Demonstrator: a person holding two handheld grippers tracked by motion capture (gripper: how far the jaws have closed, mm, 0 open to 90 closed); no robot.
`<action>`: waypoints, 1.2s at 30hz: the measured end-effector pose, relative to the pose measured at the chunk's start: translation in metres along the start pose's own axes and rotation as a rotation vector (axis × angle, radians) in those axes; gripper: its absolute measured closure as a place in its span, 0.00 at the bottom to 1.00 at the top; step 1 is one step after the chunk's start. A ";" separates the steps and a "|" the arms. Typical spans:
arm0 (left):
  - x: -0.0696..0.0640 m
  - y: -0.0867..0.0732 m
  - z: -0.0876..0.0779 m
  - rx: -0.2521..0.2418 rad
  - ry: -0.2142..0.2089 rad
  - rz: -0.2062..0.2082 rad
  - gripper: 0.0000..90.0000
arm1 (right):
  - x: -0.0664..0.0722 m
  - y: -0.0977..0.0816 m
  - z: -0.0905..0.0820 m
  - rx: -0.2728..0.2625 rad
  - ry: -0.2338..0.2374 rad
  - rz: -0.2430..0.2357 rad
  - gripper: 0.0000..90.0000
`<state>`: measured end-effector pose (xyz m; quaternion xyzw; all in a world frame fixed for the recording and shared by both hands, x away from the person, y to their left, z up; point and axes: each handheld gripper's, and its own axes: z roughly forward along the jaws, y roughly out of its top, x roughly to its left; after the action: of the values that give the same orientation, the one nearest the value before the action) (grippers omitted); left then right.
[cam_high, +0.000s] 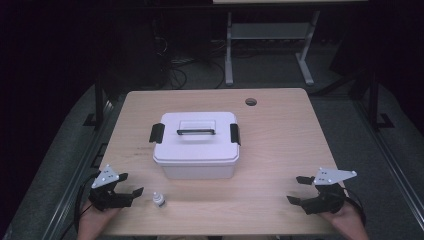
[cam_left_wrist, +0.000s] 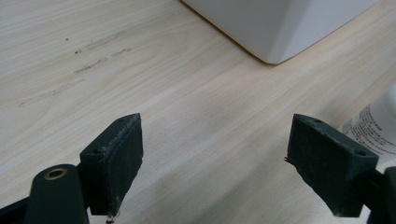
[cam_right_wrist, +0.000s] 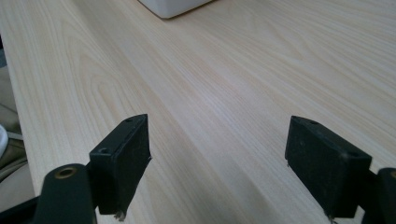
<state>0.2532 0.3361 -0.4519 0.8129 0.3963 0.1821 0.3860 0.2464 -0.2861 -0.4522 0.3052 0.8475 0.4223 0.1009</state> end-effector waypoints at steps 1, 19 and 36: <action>0.000 0.000 0.000 0.000 0.000 0.000 0.20 | 0.000 0.000 0.000 0.000 0.000 0.000 0.24; 0.004 -0.004 -0.004 -0.007 0.000 -0.001 0.19 | -0.006 0.051 0.012 0.059 0.075 -0.073 0.22; 0.003 -0.003 -0.005 -0.007 -0.011 0.001 0.19 | -0.017 0.096 0.014 0.161 0.108 -0.128 0.20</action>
<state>0.2504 0.3424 -0.4511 0.8126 0.3932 0.1789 0.3911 0.3074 -0.2431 -0.3884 0.2345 0.9007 0.3613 0.0570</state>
